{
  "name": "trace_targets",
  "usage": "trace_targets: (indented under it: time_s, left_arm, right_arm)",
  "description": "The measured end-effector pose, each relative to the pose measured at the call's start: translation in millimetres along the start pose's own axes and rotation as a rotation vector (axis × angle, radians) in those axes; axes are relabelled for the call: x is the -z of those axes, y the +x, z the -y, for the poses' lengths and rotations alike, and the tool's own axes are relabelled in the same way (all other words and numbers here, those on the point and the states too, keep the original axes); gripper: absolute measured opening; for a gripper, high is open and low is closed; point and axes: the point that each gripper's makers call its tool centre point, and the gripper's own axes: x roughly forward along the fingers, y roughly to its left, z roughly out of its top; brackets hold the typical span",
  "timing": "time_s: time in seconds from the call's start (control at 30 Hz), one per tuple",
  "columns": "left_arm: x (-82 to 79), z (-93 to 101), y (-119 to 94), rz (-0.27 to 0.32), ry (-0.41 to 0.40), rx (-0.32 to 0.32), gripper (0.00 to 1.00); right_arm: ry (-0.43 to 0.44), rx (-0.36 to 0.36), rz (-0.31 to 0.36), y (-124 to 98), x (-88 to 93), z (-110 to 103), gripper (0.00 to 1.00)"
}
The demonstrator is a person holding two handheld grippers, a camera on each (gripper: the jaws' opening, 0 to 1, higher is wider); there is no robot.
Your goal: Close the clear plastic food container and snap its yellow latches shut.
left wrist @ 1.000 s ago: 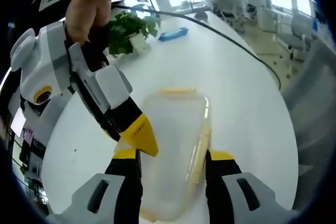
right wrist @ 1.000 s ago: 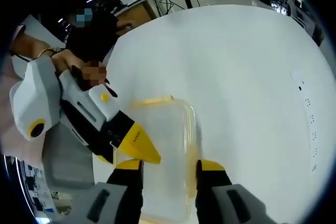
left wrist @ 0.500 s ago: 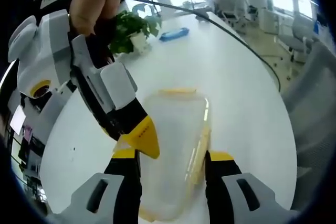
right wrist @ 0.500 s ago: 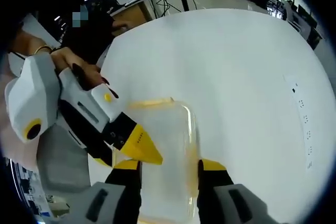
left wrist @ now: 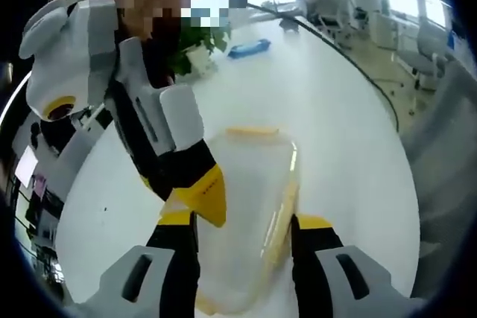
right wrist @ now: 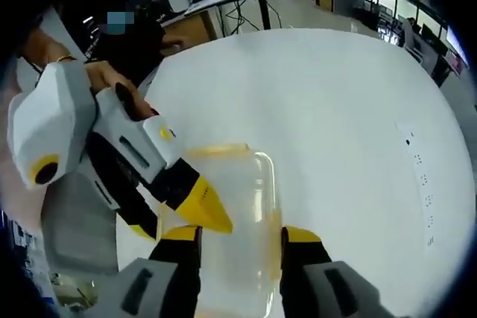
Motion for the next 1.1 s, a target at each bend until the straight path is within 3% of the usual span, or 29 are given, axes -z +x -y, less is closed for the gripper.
trace_targets:
  time_s: [0.2, 0.3, 0.57, 0.87, 1.1]
  left_arm:
    - [-0.3, 2.1, 0, 0.004, 0.013, 0.0, 0.47]
    - [-3.0, 1.8, -1, 0.035, -0.035, 0.004, 0.48]
    - [-4.2, 3.8, 0, 0.036, -0.034, -0.023, 0.49]
    - [-4.8, 2.5, -4, 0.043, -0.051, 0.001, 0.49]
    - [1.1, 2.4, -12, 0.024, -0.064, -0.001, 0.49]
  right_arm:
    - [-0.017, 0.044, 0.005, -1, -1.6, 0, 0.39]
    - [-0.023, 0.069, 0.01, -2, -1.5, 0, 0.39]
    - [-0.016, 0.132, 0.041, -5, -1.3, -1, 0.39]
    - [-0.042, 0.207, 0.053, -7, -3.1, -4, 0.37]
    - [0.02, 0.234, 0.085, -9, -1.4, 1, 0.39]
